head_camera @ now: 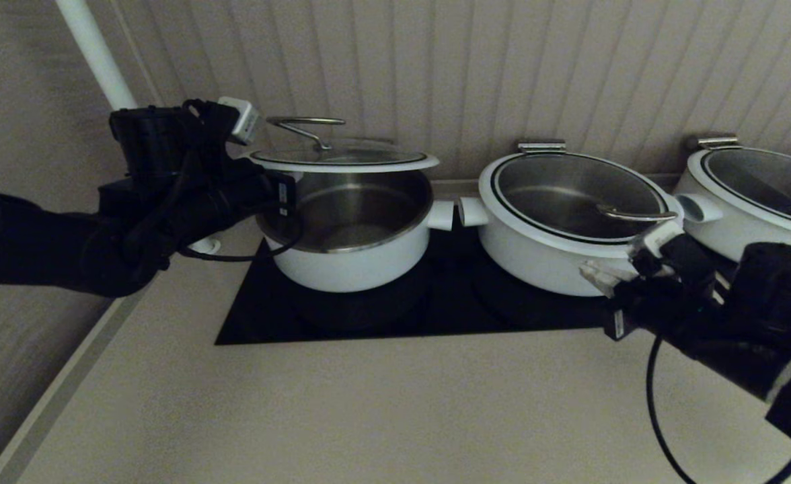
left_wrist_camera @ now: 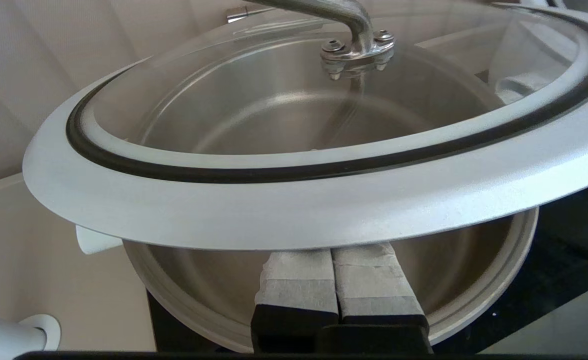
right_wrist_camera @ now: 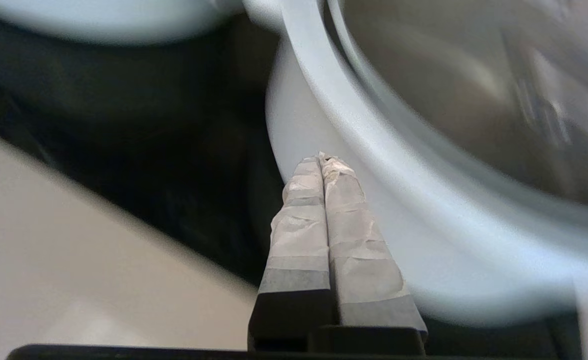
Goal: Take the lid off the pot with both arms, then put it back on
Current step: Open the pot lid completely
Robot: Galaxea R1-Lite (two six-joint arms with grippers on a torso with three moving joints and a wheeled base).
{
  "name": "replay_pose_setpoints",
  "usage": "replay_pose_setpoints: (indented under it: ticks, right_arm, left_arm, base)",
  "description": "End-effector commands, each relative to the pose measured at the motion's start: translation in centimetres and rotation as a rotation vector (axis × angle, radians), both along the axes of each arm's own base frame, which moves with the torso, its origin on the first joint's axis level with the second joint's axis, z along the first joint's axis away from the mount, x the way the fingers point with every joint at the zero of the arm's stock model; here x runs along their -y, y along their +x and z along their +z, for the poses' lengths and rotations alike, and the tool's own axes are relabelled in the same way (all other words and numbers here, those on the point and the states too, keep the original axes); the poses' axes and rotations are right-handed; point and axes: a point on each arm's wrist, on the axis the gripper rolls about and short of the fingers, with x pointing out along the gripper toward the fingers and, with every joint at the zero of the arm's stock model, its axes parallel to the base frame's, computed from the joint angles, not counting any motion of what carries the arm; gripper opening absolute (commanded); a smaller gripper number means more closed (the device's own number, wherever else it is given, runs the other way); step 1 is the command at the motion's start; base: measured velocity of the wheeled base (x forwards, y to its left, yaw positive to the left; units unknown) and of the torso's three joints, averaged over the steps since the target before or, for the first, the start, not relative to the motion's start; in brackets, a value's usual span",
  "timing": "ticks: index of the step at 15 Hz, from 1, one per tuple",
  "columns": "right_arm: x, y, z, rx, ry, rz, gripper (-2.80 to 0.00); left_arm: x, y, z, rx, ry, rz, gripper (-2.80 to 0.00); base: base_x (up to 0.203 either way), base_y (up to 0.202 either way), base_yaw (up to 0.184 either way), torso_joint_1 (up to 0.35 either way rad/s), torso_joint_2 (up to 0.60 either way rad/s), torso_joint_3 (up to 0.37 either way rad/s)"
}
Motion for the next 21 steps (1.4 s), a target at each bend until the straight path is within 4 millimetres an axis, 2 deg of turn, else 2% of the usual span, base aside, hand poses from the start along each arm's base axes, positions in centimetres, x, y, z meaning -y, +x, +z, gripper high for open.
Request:
replay_pose_setpoints:
  ticks: [1,5,7,10,14,18,21]
  right_arm:
    - [1.5,-2.8,-0.9,-0.047,-0.020,-0.074,-2.80]
    - [3.1,-5.8,-2.8,-0.156,-0.098,-0.330,-2.80]
    - [3.6,-7.5,-4.2,-0.230,-0.144,-0.396,-2.80]
    - [3.9,-9.3,-5.6,-0.307,-0.163,-0.365,-2.80]
    - [3.7,-9.7,-6.4,-0.408,-0.076,-0.261,-2.80]
    - [3.8,-10.7,-7.6,-0.595,0.044,-0.293,-2.80]
    - [3.9,-11.1,-7.6,-0.630,0.127,-0.334,-2.80]
  left_arm:
    - [-0.1,0.0,0.1,0.005,-0.002,0.001,-2.80]
    - [-0.1,-0.1,0.2,0.007,-0.003,0.001,-2.80]
    - [-0.1,-0.1,0.2,0.009,-0.003,0.001,-2.80]
    - [-0.1,-0.2,0.3,0.011,-0.004,0.001,-2.80]
    - [-0.1,-0.2,0.3,0.010,-0.003,0.001,-2.80]
    - [-0.1,-0.1,0.2,0.007,-0.002,0.001,-2.80]
    - [-0.1,-0.1,0.1,0.005,-0.002,0.001,-2.80]
  base:
    - [0.000,0.000,0.000,0.000,0.00,0.000]
    - [0.000,0.000,0.000,0.000,0.00,0.000]
    - [0.000,0.000,0.000,0.000,0.00,0.000]
    - [0.000,0.000,0.000,0.000,0.00,0.000]
    - [0.000,0.000,0.000,0.000,0.00,0.000]
    - [0.000,0.000,0.000,0.000,0.00,0.000]
    - [0.000,0.000,0.000,0.000,0.00,0.000]
